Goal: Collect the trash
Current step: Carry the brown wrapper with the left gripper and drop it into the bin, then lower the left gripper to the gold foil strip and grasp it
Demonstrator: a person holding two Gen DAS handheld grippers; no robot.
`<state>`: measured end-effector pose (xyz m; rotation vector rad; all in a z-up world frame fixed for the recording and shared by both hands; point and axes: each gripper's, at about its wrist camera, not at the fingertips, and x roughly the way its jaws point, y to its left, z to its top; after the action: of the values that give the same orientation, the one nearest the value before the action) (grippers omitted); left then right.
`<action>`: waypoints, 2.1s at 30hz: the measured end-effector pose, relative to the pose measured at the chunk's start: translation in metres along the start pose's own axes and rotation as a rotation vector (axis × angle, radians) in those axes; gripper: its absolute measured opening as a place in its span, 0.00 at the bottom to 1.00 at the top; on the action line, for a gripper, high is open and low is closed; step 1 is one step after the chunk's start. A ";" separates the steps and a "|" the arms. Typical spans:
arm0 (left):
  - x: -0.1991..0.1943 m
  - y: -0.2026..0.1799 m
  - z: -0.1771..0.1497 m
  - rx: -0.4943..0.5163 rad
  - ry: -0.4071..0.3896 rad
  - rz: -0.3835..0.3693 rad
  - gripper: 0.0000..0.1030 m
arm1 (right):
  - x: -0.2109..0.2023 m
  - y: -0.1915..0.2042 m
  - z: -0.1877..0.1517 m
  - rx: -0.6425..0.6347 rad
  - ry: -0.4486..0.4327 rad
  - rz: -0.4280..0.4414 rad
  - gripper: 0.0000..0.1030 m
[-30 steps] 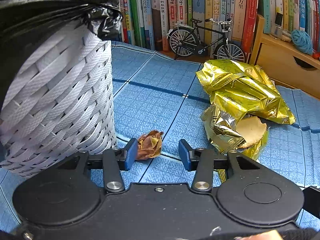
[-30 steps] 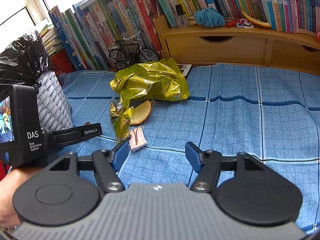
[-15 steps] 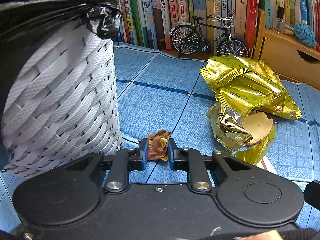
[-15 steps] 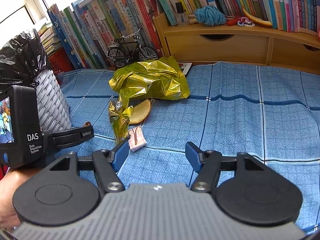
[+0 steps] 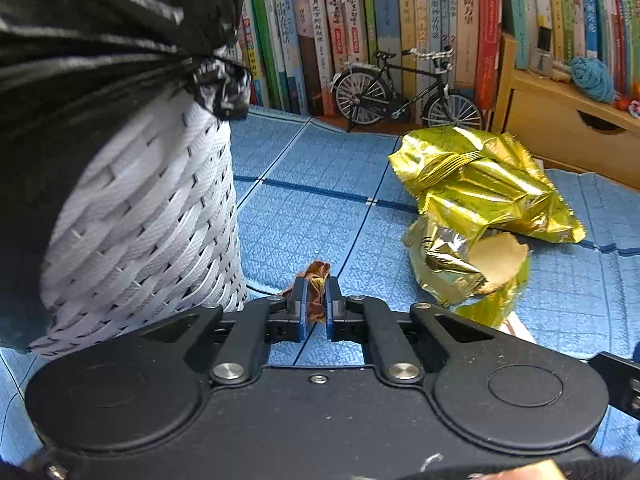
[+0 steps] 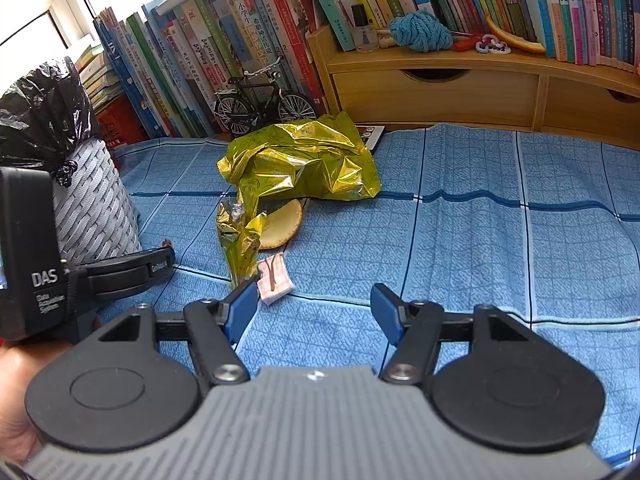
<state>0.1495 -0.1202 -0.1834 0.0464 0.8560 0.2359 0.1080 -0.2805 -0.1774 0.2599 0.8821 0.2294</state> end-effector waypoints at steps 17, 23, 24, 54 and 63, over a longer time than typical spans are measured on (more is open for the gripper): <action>-0.152 0.031 0.037 0.056 -0.216 -0.165 0.07 | 0.002 -0.007 -0.004 0.048 0.000 -0.027 0.73; -0.204 0.071 0.072 -0.003 -0.346 -0.140 0.07 | 0.001 -0.006 -0.006 0.062 -0.008 -0.026 0.73; -0.208 0.078 0.076 -0.017 -0.352 -0.127 0.07 | 0.001 -0.005 -0.006 0.062 -0.007 -0.024 0.73; -0.201 0.065 0.066 0.159 -0.245 -0.293 0.49 | 0.004 0.009 -0.009 -0.037 -0.020 -0.016 0.48; -0.108 0.019 0.029 0.153 0.001 -0.352 0.42 | -0.001 0.007 -0.015 -0.103 -0.043 -0.017 0.47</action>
<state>0.0999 -0.1247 -0.0819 0.0378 0.8666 -0.1603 0.0950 -0.2716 -0.1839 0.1609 0.8266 0.2518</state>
